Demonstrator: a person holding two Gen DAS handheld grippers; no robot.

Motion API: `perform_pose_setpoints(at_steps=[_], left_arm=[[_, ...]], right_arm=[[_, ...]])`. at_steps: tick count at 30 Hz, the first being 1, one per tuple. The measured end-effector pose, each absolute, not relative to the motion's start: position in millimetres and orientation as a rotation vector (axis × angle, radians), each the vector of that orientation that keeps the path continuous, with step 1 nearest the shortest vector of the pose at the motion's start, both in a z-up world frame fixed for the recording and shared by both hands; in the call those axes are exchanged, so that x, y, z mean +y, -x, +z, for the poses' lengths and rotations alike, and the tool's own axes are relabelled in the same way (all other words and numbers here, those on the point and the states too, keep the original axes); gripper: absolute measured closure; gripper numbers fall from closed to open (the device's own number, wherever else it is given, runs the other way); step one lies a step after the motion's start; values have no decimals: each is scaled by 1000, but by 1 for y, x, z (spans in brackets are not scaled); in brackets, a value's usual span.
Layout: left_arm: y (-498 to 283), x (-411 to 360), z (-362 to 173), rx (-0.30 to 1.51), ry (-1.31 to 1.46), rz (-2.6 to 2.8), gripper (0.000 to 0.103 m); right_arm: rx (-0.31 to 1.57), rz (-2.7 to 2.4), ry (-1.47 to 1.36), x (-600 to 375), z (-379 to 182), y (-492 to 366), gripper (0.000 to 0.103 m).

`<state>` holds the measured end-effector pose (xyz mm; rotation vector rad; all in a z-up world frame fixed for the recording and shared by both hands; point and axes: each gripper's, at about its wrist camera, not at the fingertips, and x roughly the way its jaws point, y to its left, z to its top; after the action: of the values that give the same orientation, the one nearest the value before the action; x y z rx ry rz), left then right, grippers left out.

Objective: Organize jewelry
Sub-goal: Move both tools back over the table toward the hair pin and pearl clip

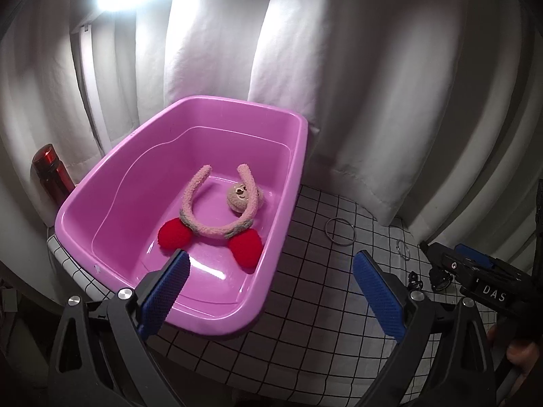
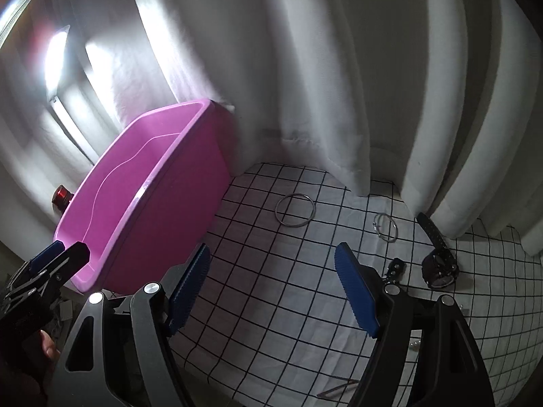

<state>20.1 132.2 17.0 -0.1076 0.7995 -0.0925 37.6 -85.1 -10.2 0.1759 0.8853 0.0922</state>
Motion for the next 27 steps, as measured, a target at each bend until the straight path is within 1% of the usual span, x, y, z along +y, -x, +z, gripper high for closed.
perform_pose_setpoints(at_steps=[12, 17, 27], left_arm=[[-10, 46, -13, 877, 19, -266, 8], [-4, 19, -33, 915, 6, -315, 7], [22, -22, -85, 1012, -22, -306, 6]], right_arm=[[942, -153, -293, -202, -45, 51, 31], [954, -204, -303, -232, -58, 71, 31], [1013, -194, -304, -270, -108, 84, 31]])
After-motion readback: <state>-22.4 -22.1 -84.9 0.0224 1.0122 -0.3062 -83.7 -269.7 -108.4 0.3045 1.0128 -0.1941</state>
